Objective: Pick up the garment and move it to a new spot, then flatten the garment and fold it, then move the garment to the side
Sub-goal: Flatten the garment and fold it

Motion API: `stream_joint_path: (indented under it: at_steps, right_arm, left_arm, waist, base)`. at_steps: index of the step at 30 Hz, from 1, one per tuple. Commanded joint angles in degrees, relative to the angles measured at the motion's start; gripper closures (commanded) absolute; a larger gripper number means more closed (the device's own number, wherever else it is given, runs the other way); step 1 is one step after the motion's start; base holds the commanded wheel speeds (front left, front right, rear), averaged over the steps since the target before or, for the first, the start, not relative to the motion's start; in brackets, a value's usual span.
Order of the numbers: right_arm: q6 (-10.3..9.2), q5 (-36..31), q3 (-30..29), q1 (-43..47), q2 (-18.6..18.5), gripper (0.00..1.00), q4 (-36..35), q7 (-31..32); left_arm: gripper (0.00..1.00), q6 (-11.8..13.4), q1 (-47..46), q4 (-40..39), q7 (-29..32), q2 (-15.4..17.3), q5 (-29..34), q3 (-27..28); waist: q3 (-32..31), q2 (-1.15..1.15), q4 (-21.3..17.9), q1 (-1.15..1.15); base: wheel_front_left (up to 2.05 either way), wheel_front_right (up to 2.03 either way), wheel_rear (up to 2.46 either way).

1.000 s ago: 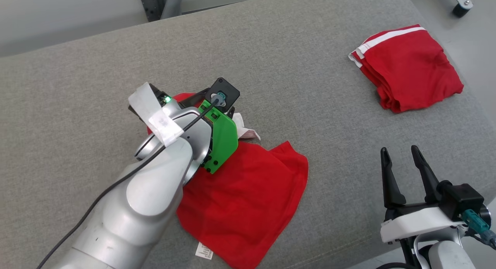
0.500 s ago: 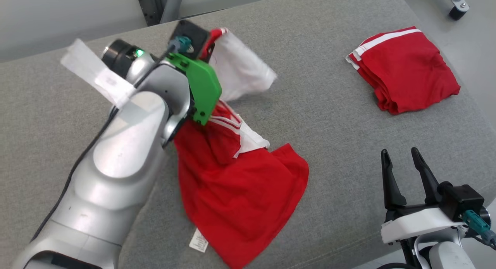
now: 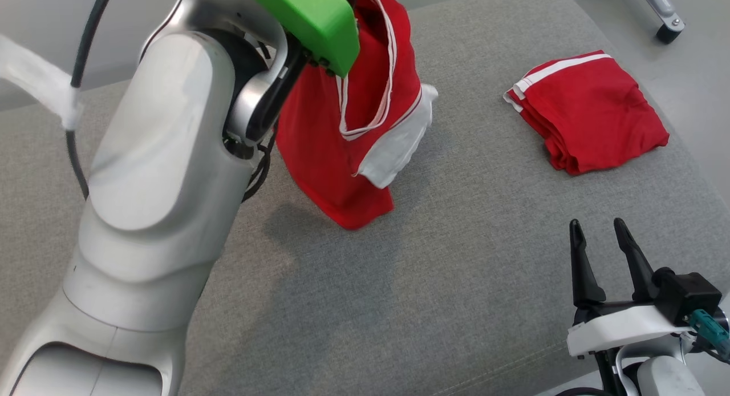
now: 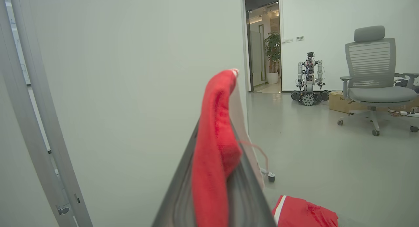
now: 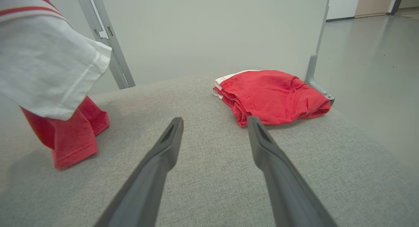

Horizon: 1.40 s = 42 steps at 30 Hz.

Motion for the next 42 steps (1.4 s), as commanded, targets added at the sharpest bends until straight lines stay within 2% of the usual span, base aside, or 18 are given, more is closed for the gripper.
stream_joint_path:
  at_steps: [1, 5, 10, 13, 15, 18, 20, 24, 30, 37, 42]
  right_arm:
    - [-0.08, 0.50, -0.20, 0.11, -0.06, 0.00, -0.07, -0.15]
    - [-0.08, 1.12, -0.55, 1.02, -0.09, 0.00, -0.01, -0.14]
    - [-0.08, 1.59, -0.66, 1.79, -0.08, 0.00, 0.54, -0.14]
    - [-0.08, 1.10, -0.75, 1.98, -0.08, 0.00, 1.00, -0.14]
    - [-0.08, 0.89, -1.07, 2.03, -0.10, 0.00, 1.15, -0.15]
    - [-0.08, 0.11, -1.58, 2.20, -0.09, 0.00, 1.42, -0.14]
    - [-0.08, -0.48, -1.93, 2.25, -0.09, 0.00, 1.52, -0.15]
    - [-0.08, -1.56, -2.16, 2.21, -0.09, 0.00, 1.92, -0.14]
    - [-0.08, -2.40, -1.90, 1.86, -0.11, 0.00, 2.33, -0.15]
    - [-0.09, -2.75, -1.57, 2.64, -0.12, 0.00, 2.63, -0.14]
    - [-0.09, -2.66, -1.36, 2.63, -0.12, 0.00, 2.78, -0.15]
  left_arm:
    - [1.00, -0.43, 2.18, -2.54, -0.55, -0.28, -2.83, -0.06]
    - [1.00, -0.75, 11.02, -10.82, -0.38, 1.49, -9.10, -0.01]
    - [1.00, -1.12, 30.07, -17.98, 0.08, 7.90, -16.40, -0.92]
    - [1.00, -1.23, 40.82, -18.58, -1.38, 12.39, -18.66, -1.04]
    - [1.00, -1.26, 44.20, -18.43, -2.12, 13.14, -20.02, -1.08]
    - [1.00, -1.21, 51.49, -16.80, -4.52, 16.34, -20.89, -1.44]
    - [1.00, -1.20, 54.82, -14.39, -7.59, 16.41, -22.53, -0.28]
    - [1.00, -1.18, 56.90, -6.81, -13.61, 16.73, -21.20, 1.48]
    - [1.00, -0.59, 56.25, 4.14, -21.70, 13.61, -24.03, 6.07]
    - [1.00, -1.20, 53.67, 12.93, -24.92, 12.30, -28.46, 10.22]
    - [1.00, -1.22, 52.26, 16.18, -25.40, 12.82, -30.06, 9.76]
  waist:
    - [-0.04, 0.00, -0.04, 0.00]
    - [-0.08, 0.00, 0.08, 0.00]
    - [0.35, 0.00, 1.18, 0.00]
    - [0.50, 0.00, 2.30, 0.00]
    - [0.46, 0.00, 2.82, 0.00]
    - [0.43, 0.00, 4.67, 0.00]
    - [0.36, 0.00, 6.06, 0.00]
    - [0.16, 0.00, 8.75, 0.00]
    - [-0.31, 0.00, 11.36, 0.00]
    - [-0.72, 0.00, 12.88, 0.00]
    - [-0.79, 0.00, 13.02, 0.00]
  base:
    - [0.00, 0.00, 0.00]
    - [0.00, 0.00, 0.00]
    - [0.00, 0.00, 0.00]
    - [0.00, 0.00, 0.00]
    - [0.00, 0.00, 0.00]
    - [0.00, 0.00, 0.00]
    - [0.00, 0.00, 0.00]
    - [0.00, 0.00, 0.00]
    - [0.00, 0.00, 0.00]
    - [0.00, 0.00, 0.00]
    - [0.00, 0.00, 0.00]
